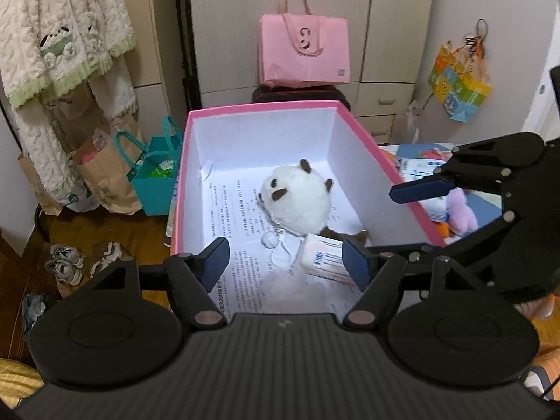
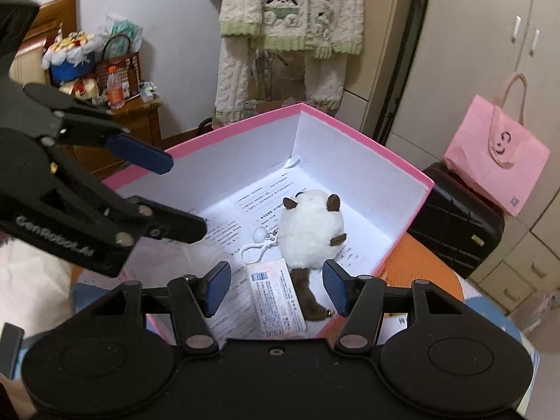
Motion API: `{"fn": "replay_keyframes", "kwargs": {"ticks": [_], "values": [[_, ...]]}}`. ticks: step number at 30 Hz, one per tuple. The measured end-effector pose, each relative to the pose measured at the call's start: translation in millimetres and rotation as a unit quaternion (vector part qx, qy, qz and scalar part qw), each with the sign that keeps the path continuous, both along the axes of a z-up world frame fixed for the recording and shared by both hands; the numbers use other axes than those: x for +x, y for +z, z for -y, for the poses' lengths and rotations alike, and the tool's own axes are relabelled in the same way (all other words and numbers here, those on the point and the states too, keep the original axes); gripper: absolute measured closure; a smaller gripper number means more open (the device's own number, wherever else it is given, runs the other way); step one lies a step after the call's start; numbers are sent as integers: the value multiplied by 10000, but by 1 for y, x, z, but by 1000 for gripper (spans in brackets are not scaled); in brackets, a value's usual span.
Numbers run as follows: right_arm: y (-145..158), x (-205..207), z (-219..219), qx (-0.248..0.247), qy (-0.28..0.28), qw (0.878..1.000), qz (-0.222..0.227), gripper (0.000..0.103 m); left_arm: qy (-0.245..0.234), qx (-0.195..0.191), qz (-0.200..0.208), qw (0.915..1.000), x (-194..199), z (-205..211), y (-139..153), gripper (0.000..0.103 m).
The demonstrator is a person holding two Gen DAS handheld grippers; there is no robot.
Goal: Organize soft objects
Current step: 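Open both grippers to drop the bath puff and tissue pack into the box, then withdraw both tools from the box back toward the table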
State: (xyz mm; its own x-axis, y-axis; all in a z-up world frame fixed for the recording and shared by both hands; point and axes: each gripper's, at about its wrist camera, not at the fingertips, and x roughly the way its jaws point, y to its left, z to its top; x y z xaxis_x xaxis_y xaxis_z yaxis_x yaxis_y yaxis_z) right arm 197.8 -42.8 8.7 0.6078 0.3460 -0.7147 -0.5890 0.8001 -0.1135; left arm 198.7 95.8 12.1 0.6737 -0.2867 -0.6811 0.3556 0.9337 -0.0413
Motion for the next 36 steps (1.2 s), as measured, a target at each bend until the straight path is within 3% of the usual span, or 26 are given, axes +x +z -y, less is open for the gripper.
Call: {"fn": "replay_keyframes", "kwargs": {"ticks": [19, 26, 36], "values": [[34, -89, 28, 66, 51, 9985, 550, 33, -440, 75, 445, 9980, -77, 15, 34, 30], [39, -126, 75, 336, -185, 9971, 665, 31, -692, 224, 493, 9961, -101, 36, 38, 30], [28, -152, 150, 709, -1008, 9905, 610, 30, -1113, 336, 379, 9925, -117, 79, 32, 30]]}}
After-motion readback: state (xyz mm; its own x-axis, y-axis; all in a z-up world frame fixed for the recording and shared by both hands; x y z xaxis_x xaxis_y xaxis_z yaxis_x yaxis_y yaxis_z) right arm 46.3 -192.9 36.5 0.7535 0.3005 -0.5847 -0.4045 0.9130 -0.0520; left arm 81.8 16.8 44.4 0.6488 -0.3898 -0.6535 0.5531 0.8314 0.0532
